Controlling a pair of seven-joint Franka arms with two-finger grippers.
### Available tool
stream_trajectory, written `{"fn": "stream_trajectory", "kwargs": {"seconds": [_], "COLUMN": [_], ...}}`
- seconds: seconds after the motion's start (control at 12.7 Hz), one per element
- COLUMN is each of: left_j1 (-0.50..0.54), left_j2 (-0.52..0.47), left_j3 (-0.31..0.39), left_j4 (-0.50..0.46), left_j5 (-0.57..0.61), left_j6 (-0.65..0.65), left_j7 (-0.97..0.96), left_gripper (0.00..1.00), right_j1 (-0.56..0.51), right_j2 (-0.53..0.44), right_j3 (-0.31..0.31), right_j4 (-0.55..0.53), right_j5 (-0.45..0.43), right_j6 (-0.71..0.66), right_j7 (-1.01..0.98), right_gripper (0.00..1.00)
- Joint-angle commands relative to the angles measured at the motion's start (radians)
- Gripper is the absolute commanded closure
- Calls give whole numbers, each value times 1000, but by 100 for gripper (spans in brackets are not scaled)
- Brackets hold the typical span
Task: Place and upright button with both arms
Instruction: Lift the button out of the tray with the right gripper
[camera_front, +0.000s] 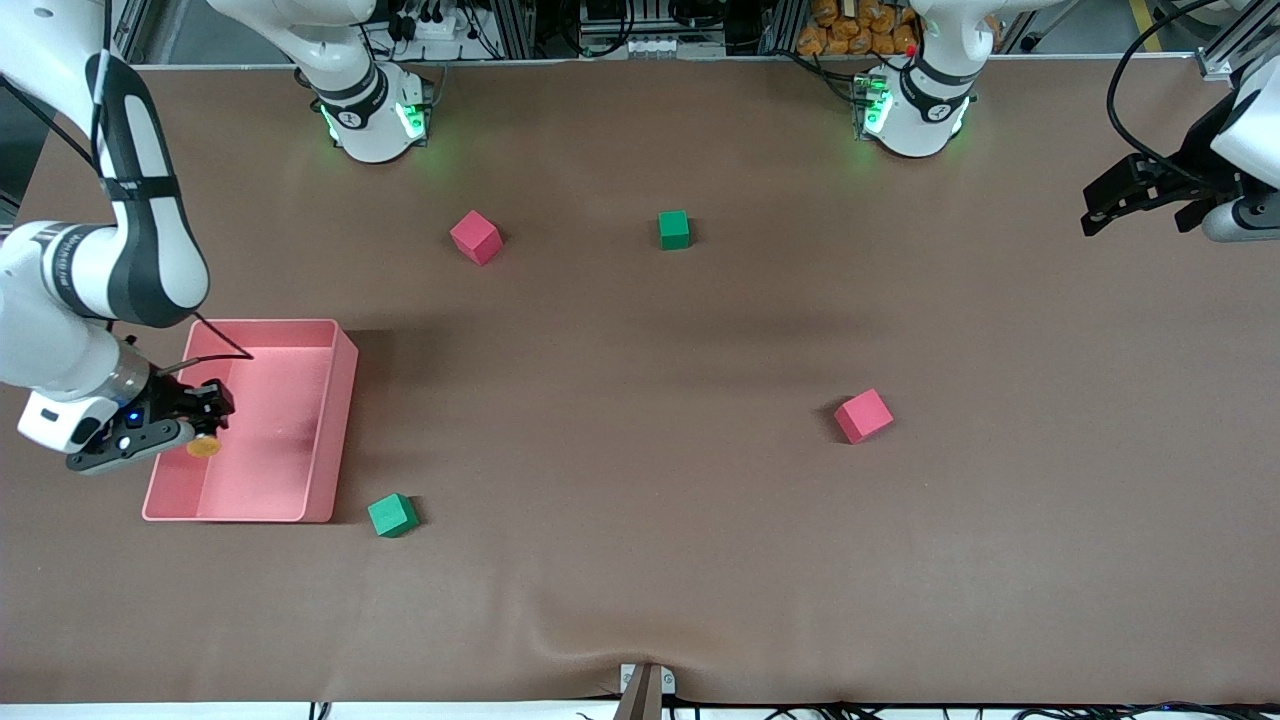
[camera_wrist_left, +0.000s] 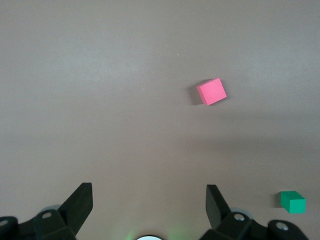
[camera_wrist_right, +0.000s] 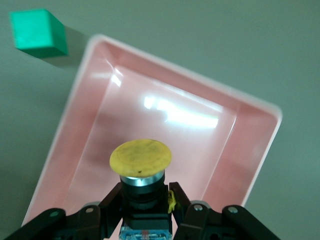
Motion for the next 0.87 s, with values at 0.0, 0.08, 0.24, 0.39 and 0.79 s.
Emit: {"fn": "stream_trajectory", "kwargs": {"seconds": [0.0, 0.08, 0.24, 0.39, 0.79], "left_j1": [7, 7, 7, 7, 20], "left_j2": [-4, -4, -4, -4, -4], "left_j3": [-1, -1, -1, -1, 1], "left_j4": [-2, -1, 2, 8, 16], "left_j5": [-16, -16, -10, -7, -1], "left_j6": [7, 7, 7, 7, 5], "left_j7": [2, 4, 4, 4, 5], "left_gripper": [0, 0, 0, 0, 0], "right_j1": [96, 147, 250, 343, 556], "right_j2": [10, 15, 51, 154, 340], "right_j3": [-1, -1, -1, -3, -3], "right_j4": [90, 104, 127, 227, 364], "right_j5": [-5, 2, 71, 177, 188], "right_j6": [-23, -23, -11, -11, 94], "right_j7": [-98, -94, -77, -5, 378], "right_gripper": [100, 100, 100, 100, 100]}}
